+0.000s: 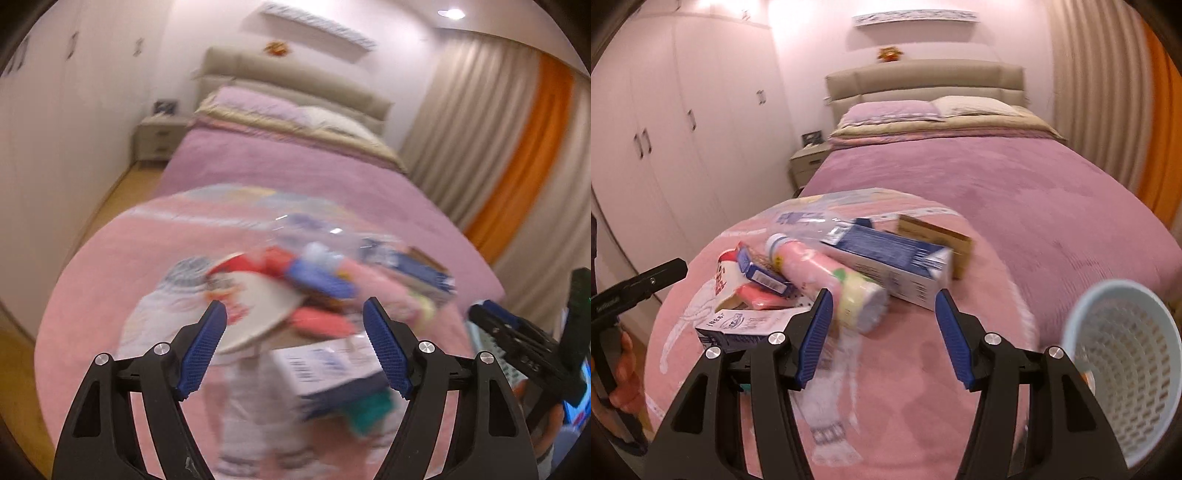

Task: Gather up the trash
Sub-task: 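Grasp the red-white panda cup with the left tool while the right tool reaches the pink bottle, then grasp the pink yogurt bottle with the right tool, lifting it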

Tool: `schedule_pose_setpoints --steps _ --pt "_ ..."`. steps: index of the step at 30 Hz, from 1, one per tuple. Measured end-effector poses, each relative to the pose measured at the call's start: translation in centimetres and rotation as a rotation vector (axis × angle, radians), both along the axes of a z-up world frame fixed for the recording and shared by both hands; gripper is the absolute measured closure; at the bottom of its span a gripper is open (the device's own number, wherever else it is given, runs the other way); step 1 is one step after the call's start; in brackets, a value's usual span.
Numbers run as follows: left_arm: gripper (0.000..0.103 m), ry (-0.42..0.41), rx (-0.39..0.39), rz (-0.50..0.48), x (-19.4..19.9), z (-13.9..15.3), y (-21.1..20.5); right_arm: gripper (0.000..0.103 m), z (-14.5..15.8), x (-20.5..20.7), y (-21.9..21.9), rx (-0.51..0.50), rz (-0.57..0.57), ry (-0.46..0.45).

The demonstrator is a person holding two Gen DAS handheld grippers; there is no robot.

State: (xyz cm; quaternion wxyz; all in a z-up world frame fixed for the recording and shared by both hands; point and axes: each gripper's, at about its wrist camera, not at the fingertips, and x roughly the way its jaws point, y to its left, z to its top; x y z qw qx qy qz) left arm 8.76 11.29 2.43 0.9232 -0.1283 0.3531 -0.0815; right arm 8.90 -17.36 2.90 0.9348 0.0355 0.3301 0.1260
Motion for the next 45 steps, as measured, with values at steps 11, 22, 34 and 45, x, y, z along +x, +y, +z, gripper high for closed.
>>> schedule_pose_setpoints --steps 11,22,34,45 --pt "0.029 0.169 -0.084 0.064 5.7 -4.9 4.0 0.049 -1.8 5.3 4.2 -0.086 0.113 0.045" --pt "0.027 0.203 -0.096 0.067 8.9 -6.5 3.8 0.047 -3.5 8.1 5.5 -0.094 0.211 0.137" --pt "0.031 0.207 -0.04 0.066 8.2 -6.4 2.7 0.046 -4.4 9.4 8.0 -0.087 0.299 0.221" --pt "0.037 0.175 -0.069 0.101 4.7 -5.3 4.8 0.054 -4.2 6.7 6.8 -0.084 0.301 0.243"
